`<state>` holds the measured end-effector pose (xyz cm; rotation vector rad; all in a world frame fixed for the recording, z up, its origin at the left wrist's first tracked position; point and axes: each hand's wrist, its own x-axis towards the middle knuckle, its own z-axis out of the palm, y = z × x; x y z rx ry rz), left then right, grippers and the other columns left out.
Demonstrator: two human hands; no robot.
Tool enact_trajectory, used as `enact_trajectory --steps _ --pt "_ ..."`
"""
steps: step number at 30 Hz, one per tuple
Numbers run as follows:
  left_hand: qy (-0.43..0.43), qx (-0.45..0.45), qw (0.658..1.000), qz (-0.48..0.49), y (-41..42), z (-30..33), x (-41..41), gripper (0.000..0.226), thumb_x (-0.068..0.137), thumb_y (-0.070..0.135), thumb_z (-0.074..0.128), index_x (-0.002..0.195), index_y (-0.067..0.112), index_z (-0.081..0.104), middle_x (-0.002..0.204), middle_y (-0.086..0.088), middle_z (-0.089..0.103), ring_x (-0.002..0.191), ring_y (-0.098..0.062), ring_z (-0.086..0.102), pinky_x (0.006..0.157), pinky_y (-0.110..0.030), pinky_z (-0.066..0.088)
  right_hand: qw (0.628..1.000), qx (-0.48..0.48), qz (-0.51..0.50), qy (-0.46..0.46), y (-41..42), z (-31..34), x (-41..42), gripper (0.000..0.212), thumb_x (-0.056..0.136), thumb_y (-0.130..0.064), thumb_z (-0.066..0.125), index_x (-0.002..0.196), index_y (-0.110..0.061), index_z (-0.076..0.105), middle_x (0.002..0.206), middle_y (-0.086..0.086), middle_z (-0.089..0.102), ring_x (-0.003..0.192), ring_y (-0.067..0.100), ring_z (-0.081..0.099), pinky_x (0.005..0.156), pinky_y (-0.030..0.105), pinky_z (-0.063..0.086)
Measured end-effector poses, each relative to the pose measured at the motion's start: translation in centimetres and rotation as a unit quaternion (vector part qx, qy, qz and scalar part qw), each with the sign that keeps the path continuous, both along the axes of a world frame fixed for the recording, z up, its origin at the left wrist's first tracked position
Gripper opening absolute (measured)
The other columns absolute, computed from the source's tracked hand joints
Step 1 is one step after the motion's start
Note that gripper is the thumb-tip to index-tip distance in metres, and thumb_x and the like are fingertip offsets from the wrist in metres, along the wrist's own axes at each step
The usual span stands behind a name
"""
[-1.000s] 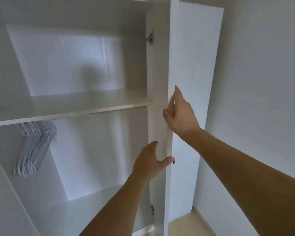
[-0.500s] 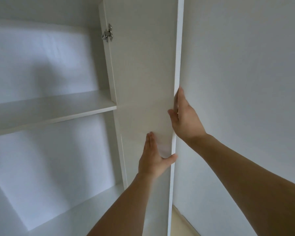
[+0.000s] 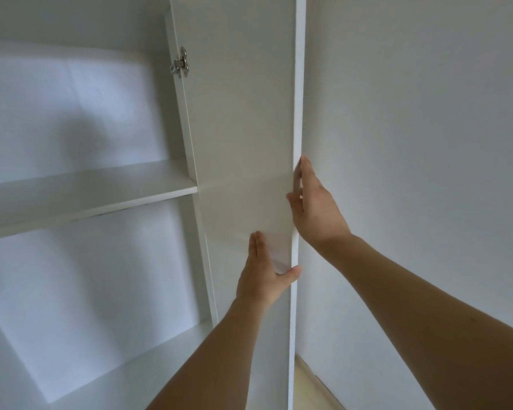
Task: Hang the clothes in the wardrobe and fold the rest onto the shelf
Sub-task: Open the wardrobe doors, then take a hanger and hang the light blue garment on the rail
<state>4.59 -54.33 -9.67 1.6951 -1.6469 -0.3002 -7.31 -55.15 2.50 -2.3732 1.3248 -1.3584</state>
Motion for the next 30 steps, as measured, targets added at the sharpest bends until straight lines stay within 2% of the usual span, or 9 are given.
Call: enact_trajectory --steps 3,7,9,13,16,20,23,27,30 --pt "-0.01 -0.014 1.0 0.004 0.4 -0.3 -0.2 0.102 0.083 0.062 0.057 0.153 0.019 -0.004 0.161 0.007 -0.006 0.146 -0.01 0.015 0.111 -0.031 0.034 1.0 0.006 0.008 0.001 1.0 -0.7 -1.3 0.059 0.099 -0.016 0.04 0.152 -0.019 0.013 0.153 0.0 0.03 0.133 0.02 0.042 0.104 0.032 0.038" --pt "-0.082 -0.115 0.99 0.004 1.6 -0.9 -1.4 0.077 0.095 0.049 0.043 0.153 0.015 0.007 0.161 0.0 0.005 0.148 -0.014 0.007 0.113 -0.033 0.034 0.998 0.007 -0.05 0.036 2.6 -2.0 -4.4 0.053 0.098 -0.014 0.041 0.148 -0.013 0.022 0.155 0.002 0.026 0.139 0.019 0.033 0.108 0.026 0.028" --pt "-0.12 -0.163 0.979 0.009 2.0 -1.2 -2.0 0.07 0.097 0.045 0.039 0.152 0.009 0.015 0.16 -0.007 0.014 0.148 -0.021 0.012 0.113 -0.037 0.034 0.995 0.02 -0.079 0.057 3.4 -2.8 -6.1 0.053 0.098 -0.016 0.042 0.148 -0.012 0.024 0.155 0.003 0.025 0.142 0.019 0.028 0.113 0.029 0.024" --pt "-0.183 -0.235 0.954 -0.016 2.6 -2.0 -4.3 0.065 0.096 0.03 0.05 0.148 0.004 0.021 0.155 -0.019 0.023 0.145 -0.032 0.019 0.115 -0.045 0.026 0.984 0.064 -0.136 0.091 5.7 -4.8 -10.0 0.057 0.098 -0.021 0.045 0.149 -0.014 0.022 0.158 0.0 0.019 0.144 0.016 0.02 0.116 0.029 0.019" --pt "-0.153 -0.239 0.958 -0.028 2.8 -2.2 -5.9 0.067 0.093 0.023 0.054 0.148 0.004 0.021 0.156 -0.021 0.02 0.146 -0.033 0.014 0.117 -0.045 0.018 0.97 0.102 -0.187 0.12 7.5 -6.3 -12.4 0.06 0.098 -0.024 0.044 0.151 -0.016 0.017 0.159 -0.003 0.013 0.145 0.013 0.014 0.115 0.024 0.012" --pt "-0.226 -0.248 0.935 -0.113 2.8 -3.7 -8.6 0.067 0.092 0.023 0.056 0.147 0.006 0.022 0.155 -0.013 0.028 0.145 -0.029 0.02 0.119 -0.044 0.014 0.949 0.145 -0.247 0.131 9.9 -8.4 -14.6 0.061 0.098 -0.025 0.044 0.151 -0.016 0.016 0.159 -0.002 0.012 0.146 0.015 0.012 0.116 0.026 0.012" --pt "-0.229 -0.22 0.936 -0.152 3.4 -5.2 -10.8 0.067 0.09 0.024 0.061 0.146 0.003 0.031 0.154 -0.014 0.031 0.143 -0.03 0.025 0.115 -0.045 0.016 0.935 0.178 -0.275 0.138 12.2 -10.0 -16.0 0.061 0.097 -0.024 0.044 0.151 -0.017 0.016 0.159 -0.003 0.011 0.146 0.014 0.01 0.116 0.026 0.011" --pt "-0.253 -0.201 0.919 -0.224 5.7 -7.1 -13.8 0.061 0.094 0.026 0.056 0.146 0.002 0.035 0.154 -0.014 0.03 0.144 -0.03 0.024 0.115 -0.044 0.014 0.913 0.215 -0.31 0.152 16.6 -11.9 -18.3 0.061 0.097 -0.024 0.045 0.151 -0.017 0.017 0.159 -0.003 0.012 0.146 0.015 0.01 0.117 0.027 0.011" --pt "-0.257 -0.201 0.906 -0.271 8.0 -7.2 -16.7 0.057 0.097 0.029 0.045 0.146 0.001 0.034 0.154 -0.014 0.03 0.144 -0.03 0.024 0.116 -0.042 0.015 0.899 0.23 -0.344 0.142 20.8 -12.7 -20.8 0.061 0.096 -0.024 0.046 0.15 -0.018 0.018 0.159 -0.002 0.013 0.146 0.015 0.011 0.116 0.027 0.012"
